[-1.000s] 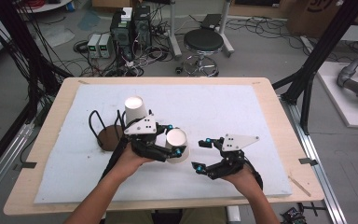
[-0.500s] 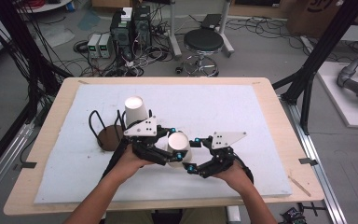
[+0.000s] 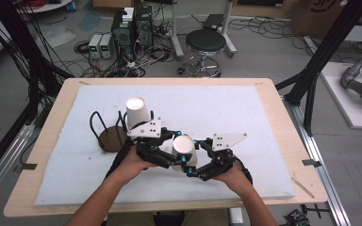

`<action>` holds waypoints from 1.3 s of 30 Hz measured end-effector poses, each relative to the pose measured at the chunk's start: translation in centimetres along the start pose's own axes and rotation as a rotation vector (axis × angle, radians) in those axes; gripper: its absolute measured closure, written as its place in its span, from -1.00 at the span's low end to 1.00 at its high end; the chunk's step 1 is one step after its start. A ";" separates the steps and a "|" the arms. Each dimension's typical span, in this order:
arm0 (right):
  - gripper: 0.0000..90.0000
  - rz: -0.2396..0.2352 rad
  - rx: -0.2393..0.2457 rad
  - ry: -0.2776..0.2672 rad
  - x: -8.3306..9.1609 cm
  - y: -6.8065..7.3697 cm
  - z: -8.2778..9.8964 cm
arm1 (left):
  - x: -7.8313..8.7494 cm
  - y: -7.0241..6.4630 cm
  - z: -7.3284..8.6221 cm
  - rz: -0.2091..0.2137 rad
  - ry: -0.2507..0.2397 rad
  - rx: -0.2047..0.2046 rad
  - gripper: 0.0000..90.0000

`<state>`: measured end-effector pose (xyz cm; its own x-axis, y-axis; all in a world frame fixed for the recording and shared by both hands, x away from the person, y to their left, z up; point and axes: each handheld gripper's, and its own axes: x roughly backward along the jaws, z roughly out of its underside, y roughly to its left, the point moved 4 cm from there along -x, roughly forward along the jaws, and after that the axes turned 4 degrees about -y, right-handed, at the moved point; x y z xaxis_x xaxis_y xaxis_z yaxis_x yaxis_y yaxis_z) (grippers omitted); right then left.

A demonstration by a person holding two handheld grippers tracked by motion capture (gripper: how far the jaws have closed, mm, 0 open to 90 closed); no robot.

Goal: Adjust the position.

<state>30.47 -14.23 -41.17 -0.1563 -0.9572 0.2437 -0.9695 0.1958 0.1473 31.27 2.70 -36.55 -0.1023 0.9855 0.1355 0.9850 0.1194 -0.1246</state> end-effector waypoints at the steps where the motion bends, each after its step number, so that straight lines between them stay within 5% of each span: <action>1: -0.56 -0.003 -0.001 0.001 0.0 0.0 0.0 | -0.1 -0.1 0.0 0.008 -0.002 0.001 -0.24; 20: -0.28 -0.010 0.028 -0.025 0.2 0.0 0.0 | 0.2 -0.1 -0.2 0.018 -0.027 0.010 -0.22; 27: -0.24 -0.022 0.055 0.057 0.1 0.2 -0.3 | 0.5 -0.1 0.2 0.019 -0.003 0.009 -0.24; 31: -0.24 -0.015 0.059 0.079 0.3 0.1 -0.4 | 0.7 0.1 0.4 -0.017 0.016 0.044 -0.56; 39: -0.24 0.017 0.123 0.233 0.9 -0.1 -1.0 | 1.3 0.1 0.7 -0.031 0.068 0.031 -0.63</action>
<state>30.64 -14.93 -39.99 -0.1386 -0.8762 0.4615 -0.9850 0.1704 0.0276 31.17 4.06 -37.11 -0.1222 0.9710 0.2056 0.9767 0.1545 -0.1491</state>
